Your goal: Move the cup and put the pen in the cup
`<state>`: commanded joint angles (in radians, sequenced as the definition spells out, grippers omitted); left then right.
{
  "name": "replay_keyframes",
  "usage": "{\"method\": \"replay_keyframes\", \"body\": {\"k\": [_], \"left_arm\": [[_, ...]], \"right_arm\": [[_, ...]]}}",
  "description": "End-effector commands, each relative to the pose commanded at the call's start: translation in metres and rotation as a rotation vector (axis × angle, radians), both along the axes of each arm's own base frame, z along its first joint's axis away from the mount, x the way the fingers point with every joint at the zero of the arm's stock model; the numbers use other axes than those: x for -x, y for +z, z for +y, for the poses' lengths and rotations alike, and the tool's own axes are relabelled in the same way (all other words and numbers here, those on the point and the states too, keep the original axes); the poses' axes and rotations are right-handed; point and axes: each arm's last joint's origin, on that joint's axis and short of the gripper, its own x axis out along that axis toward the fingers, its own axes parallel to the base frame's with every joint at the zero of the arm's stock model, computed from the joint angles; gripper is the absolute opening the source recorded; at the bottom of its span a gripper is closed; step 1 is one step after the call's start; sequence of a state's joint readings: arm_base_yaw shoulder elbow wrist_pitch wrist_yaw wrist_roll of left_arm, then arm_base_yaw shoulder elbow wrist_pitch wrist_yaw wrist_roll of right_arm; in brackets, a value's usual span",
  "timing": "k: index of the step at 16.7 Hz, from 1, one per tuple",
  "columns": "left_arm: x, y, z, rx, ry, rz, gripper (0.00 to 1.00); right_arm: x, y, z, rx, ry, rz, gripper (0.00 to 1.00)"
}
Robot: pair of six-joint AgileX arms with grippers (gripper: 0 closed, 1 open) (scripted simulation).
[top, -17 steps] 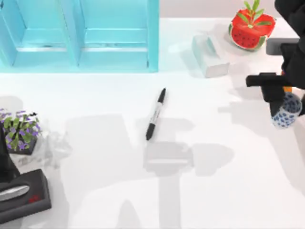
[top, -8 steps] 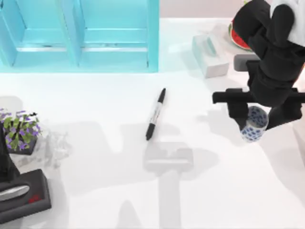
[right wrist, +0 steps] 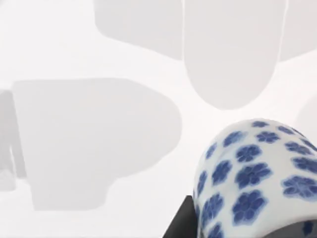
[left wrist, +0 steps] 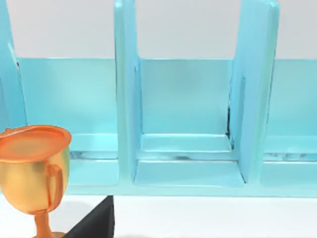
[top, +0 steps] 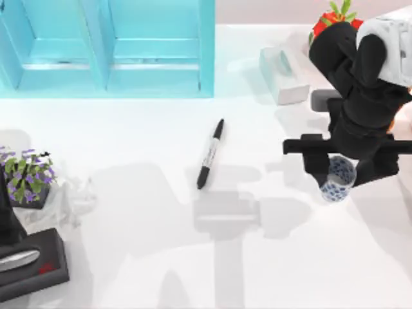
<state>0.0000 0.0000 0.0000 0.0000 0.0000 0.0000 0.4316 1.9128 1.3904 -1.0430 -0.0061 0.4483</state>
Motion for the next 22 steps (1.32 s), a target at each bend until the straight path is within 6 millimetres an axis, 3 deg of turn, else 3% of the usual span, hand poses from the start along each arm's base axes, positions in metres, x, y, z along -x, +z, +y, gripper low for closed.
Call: {"method": "replay_keyframes", "body": {"k": [3,6,19,22], "left_arm": [[0.0000,0.0000,0.0000,0.000,0.000,0.000,1.00],[0.0000,0.0000,0.0000,0.000,0.000,0.000,1.00],[0.0000,0.0000,0.0000,0.000,0.000,0.000,1.00],[0.0000,0.0000,0.0000,0.000,0.000,0.000,1.00]], "right_arm": [[0.0006,-0.0136,0.0005,0.003,0.001,0.005,0.00],[0.0006,-0.0136,0.0005,0.003,0.001,0.005,0.00],[0.0006,-0.0136,0.0005,0.003,0.001,0.005,0.98],[0.0006,-0.0136,0.0005,0.003,0.001,0.005,1.00]]}}
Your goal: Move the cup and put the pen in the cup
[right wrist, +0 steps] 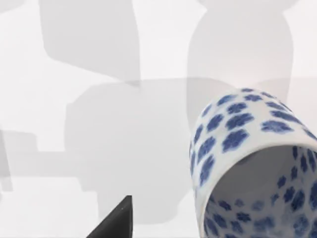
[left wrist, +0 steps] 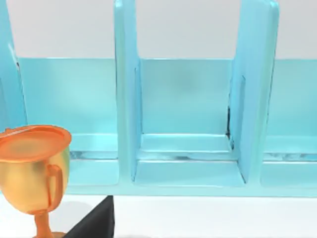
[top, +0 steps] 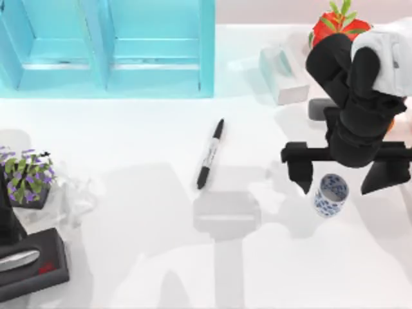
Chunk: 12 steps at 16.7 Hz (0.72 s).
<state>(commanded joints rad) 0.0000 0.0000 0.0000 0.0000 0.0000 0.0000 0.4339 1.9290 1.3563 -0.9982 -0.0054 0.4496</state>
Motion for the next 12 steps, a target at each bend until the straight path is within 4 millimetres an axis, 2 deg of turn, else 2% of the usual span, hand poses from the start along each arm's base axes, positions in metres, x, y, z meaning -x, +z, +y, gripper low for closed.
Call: {"method": "replay_keyframes", "body": {"k": [8,10,12], "left_arm": [[0.000,0.000,0.000,0.000,0.000,0.000,1.00],[0.000,0.000,0.000,0.000,0.000,0.000,1.00],[0.000,0.000,0.000,0.000,0.000,0.000,1.00]], "right_arm": [[-0.002,0.003,0.000,0.000,-0.004,0.002,1.00],[-0.006,0.016,0.002,0.001,-0.009,0.006,1.00],[-0.011,0.040,0.004,0.001,-0.009,0.006,1.00]]}}
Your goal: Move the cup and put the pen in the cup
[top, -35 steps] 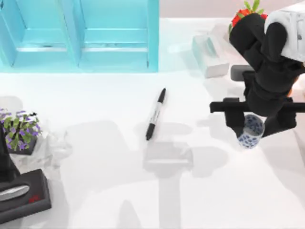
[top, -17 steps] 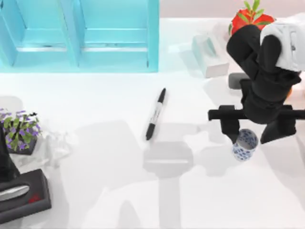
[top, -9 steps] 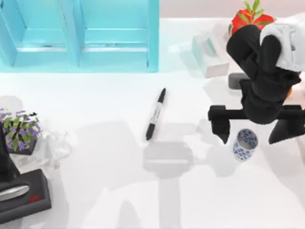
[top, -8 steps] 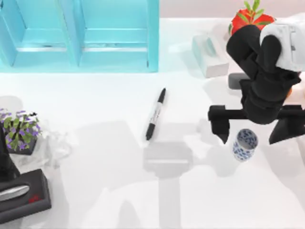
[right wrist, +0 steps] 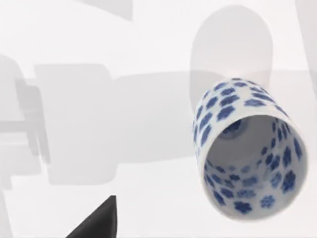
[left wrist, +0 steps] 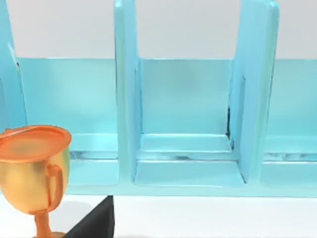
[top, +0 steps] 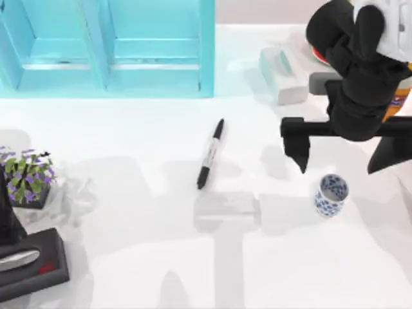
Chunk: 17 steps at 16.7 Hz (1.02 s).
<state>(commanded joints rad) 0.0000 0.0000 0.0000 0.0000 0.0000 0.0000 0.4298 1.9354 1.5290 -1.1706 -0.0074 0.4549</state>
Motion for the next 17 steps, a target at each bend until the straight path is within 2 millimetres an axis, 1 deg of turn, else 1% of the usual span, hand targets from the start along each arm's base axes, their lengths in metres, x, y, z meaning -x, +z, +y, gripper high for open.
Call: {"method": "replay_keyframes", "body": {"k": [2,5,7,8,10,14,16,17], "left_arm": [[0.000,0.000,0.000,0.000,0.000,0.000,1.00],[0.000,0.000,0.000,0.000,0.000,0.000,1.00],[0.000,0.000,0.000,0.000,0.000,0.000,1.00],[0.000,0.000,0.000,0.000,0.000,0.000,1.00],[0.000,0.000,0.000,0.000,0.000,0.000,1.00],[0.000,0.000,0.000,0.000,0.000,0.000,1.00],[0.000,0.000,0.000,0.000,0.000,0.000,1.00],[0.000,0.000,0.000,0.000,0.000,0.000,1.00]], "right_arm": [[-0.002,0.032,0.001,0.002,0.002,0.006,1.00],[0.003,0.078,0.000,0.004,0.006,0.009,1.00],[0.007,0.100,-0.003,0.002,0.007,0.001,1.00],[0.009,0.106,-0.004,0.000,0.008,-0.004,1.00],[0.010,0.110,-0.005,-0.001,0.008,-0.007,1.00],[0.010,0.108,-0.003,-0.001,0.010,-0.005,1.00],[0.002,0.105,0.006,-0.014,-0.013,-0.014,1.00],[-0.005,0.101,0.013,-0.025,-0.031,-0.022,1.00]]}}
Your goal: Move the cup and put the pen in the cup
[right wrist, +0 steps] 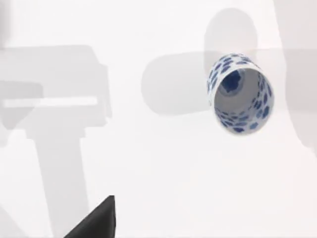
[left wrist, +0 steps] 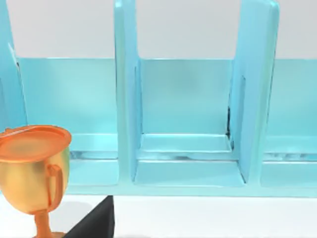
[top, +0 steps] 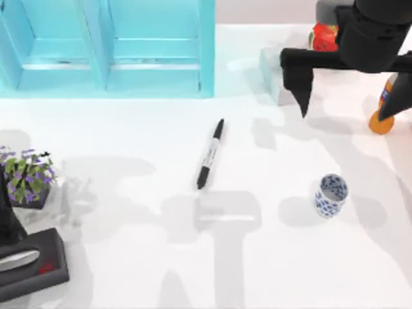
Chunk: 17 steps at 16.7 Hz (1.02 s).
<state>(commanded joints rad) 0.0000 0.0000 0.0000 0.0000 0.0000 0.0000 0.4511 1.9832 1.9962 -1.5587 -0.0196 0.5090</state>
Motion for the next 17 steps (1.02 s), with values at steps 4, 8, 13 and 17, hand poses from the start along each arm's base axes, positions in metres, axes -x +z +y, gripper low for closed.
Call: {"method": "replay_keyframes", "body": {"k": [4,8,13,17], "left_arm": [[0.000,0.000,0.000,0.000,0.000,0.000,1.00],[0.000,0.000,0.000,0.000,0.000,0.000,1.00],[0.000,0.000,0.000,0.000,0.000,0.000,1.00],[0.000,0.000,0.000,0.000,0.000,0.000,1.00]], "right_arm": [[-0.040,-0.047,0.052,-0.045,-0.096,0.003,1.00],[-0.067,-0.107,0.105,-0.095,-0.191,0.010,1.00],[-0.072,-0.123,0.124,-0.131,-0.226,-0.003,1.00],[-0.073,-0.128,0.123,-0.128,-0.228,-0.002,1.00]]}}
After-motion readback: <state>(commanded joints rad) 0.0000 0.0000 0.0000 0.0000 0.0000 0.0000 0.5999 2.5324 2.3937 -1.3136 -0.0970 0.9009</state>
